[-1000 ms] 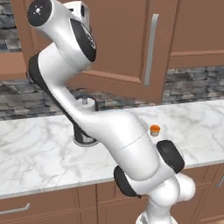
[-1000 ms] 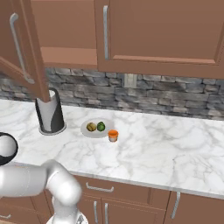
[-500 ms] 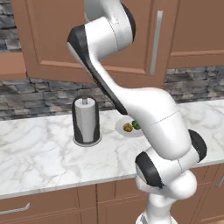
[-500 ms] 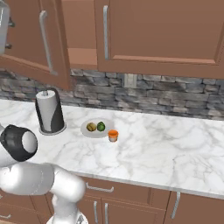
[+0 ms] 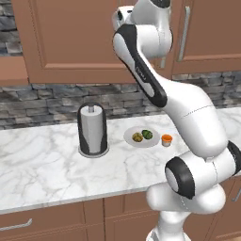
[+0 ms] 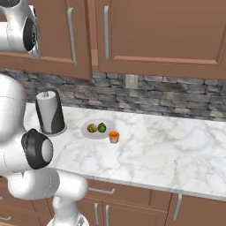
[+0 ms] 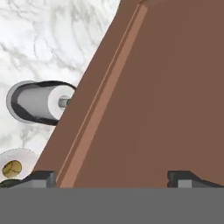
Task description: Pick the avocado and bread from the counter and place them on the plate. Then pick the jam from the cabinet and place it next to the plate. Lastly close the cabinet door.
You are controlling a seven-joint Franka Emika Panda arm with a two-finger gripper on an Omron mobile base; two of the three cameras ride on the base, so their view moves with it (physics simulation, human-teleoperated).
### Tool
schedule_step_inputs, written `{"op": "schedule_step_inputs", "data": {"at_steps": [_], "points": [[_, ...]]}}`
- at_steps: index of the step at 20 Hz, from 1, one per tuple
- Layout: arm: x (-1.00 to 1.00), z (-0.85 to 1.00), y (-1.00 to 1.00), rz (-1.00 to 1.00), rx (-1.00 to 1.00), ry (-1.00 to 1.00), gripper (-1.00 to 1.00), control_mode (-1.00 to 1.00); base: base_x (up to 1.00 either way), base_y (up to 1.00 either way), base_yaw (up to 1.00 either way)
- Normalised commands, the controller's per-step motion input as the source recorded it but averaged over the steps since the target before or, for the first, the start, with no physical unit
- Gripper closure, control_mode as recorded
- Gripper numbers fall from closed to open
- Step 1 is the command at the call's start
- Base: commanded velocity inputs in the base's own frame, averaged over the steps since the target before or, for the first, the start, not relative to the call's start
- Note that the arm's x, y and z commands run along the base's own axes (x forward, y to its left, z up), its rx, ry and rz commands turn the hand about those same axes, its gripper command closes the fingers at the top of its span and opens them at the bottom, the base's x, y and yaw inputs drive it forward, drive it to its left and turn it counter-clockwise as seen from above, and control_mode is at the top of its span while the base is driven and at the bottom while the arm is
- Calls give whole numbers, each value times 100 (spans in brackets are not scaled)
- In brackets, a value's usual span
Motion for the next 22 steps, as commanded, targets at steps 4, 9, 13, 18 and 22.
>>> {"op": "schedule_step_inputs", "data": {"at_steps": [4, 9, 13, 18, 22], "points": [[100, -88, -78, 37, 0, -18, -100, -100, 0, 0, 0], [100, -95, -53, 32, -3, -43, -100, -100, 0, 0, 0], [100, -100, -23, 23, -14, -61, -100, -100, 0, 0, 0], [100, -100, 0, 11, -28, -70, -100, -100, 0, 0, 0], [100, -97, 0, 0, -28, -61, -100, -100, 0, 0, 0]]}}
